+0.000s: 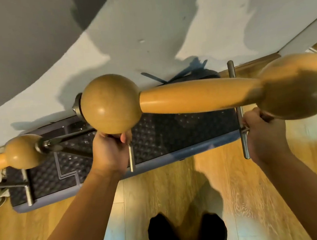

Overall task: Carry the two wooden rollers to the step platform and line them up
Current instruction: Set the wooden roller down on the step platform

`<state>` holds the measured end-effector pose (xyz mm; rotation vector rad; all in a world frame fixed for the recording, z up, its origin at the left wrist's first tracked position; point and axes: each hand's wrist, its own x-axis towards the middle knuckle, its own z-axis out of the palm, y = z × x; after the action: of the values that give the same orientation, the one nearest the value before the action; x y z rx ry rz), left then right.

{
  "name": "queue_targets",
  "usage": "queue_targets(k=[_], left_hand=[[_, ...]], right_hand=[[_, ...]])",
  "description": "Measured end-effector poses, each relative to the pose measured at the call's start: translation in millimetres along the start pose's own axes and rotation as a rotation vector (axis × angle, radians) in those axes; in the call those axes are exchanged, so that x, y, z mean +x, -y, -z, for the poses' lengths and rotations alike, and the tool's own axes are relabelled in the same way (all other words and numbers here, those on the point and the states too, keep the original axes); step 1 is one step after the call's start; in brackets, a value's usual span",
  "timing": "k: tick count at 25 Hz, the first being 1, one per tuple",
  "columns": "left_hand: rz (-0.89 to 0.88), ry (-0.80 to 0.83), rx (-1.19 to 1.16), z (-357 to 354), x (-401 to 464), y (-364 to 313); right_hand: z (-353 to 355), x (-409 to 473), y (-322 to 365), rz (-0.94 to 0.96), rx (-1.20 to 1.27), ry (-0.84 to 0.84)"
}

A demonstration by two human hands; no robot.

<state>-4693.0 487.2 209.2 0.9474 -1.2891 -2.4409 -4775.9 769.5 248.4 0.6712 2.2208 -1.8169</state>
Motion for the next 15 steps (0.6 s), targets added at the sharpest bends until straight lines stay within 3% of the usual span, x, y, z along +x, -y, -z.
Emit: queue_targets(k=[5, 15], left_hand=[[0.025, -0.018, 0.105, 11.4, 37.5, 41.4], [0.035, 0.003, 0.176, 41.5, 56.5, 84.6]], right_hand=[[-13.3, 42.2, -66.1, -0.032, 0.065, 0.055], [-38.1, 76.7, -114.1, -0.045, 0.022, 0.014]])
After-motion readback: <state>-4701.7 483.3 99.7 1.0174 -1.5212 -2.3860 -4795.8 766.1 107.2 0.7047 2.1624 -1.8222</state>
